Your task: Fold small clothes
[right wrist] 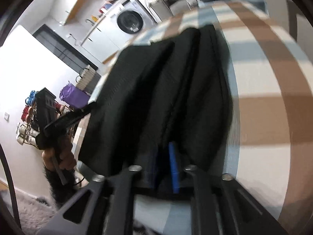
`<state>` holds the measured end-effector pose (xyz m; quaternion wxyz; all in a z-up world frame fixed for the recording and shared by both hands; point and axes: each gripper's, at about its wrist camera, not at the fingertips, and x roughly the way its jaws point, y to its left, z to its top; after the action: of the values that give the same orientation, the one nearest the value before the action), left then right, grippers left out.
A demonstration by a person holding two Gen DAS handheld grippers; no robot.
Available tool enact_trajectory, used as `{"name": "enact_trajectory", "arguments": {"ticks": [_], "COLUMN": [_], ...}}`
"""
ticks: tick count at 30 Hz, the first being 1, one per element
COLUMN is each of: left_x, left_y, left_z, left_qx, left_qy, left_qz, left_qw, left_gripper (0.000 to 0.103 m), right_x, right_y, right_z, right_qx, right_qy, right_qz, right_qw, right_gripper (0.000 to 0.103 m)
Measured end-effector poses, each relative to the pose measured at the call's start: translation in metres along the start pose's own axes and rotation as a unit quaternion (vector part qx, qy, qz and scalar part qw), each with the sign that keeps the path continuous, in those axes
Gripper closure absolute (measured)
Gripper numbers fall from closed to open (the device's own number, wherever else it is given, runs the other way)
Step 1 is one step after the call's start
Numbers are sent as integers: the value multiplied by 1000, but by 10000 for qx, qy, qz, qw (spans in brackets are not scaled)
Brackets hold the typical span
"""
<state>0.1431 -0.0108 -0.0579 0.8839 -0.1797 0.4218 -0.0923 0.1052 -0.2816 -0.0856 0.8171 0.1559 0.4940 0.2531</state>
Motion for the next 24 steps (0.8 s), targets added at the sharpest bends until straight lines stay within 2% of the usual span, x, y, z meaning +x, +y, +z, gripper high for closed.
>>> {"name": "enact_trajectory", "arguments": {"ticks": [1, 4, 6, 10, 11, 13, 15, 17, 20, 21, 23, 24], "left_x": [0, 3, 5, 8, 10, 11, 12, 12, 12, 14, 17, 19], "left_y": [0, 3, 5, 12, 14, 17, 20, 21, 23, 22, 21, 20], "left_z": [0, 0, 0, 0, 1, 2, 4, 5, 5, 5, 4, 4], "left_qx": [0, -12, -38, -124, -140, -194, -244, -238, -225, -230, -226, -205], "left_qy": [3, 43, 61, 85, 100, 98, 87, 92, 71, 100, 161, 180], "left_qz": [-11, 13, 28, 47, 50, 69, 46, 43, 43, 27, 27, 50], "left_qw": [10000, 10000, 10000, 9999, 9998, 9997, 9997, 9997, 9997, 9997, 9996, 9996], "left_gripper": [65, 64, 64, 64, 64, 64, 64, 64, 63, 62, 62, 62], "right_x": [0, 13, 22, 40, 46, 56, 52, 28, 5, 5, 12, 23], "right_y": [1, -9, -21, -37, -38, -31, -20, -5, -1, -7, -20, -31], "right_z": [3, 27, 45, 79, 85, 93, 96, 97, 96, 95, 95, 94], "right_qx": [-38, 104, 282, 650, 676, 529, 238, -150, -313, -313, -168, -57], "right_qy": [-103, -248, -499, -569, -505, -343, -434, -918, -1234, -1235, -1045, -778], "right_qz": [3, 49, 24, -8, -130, -420, -520, -505, -756, -1057, -1235, -1260], "right_qw": [9999, 9996, 9984, 9963, 9963, 9971, 9974, 9944, 9890, 9862, 9867, 9890], "right_gripper": [64, 64, 66, 82, 91, 97, 99, 99, 99, 99, 99, 98]}}
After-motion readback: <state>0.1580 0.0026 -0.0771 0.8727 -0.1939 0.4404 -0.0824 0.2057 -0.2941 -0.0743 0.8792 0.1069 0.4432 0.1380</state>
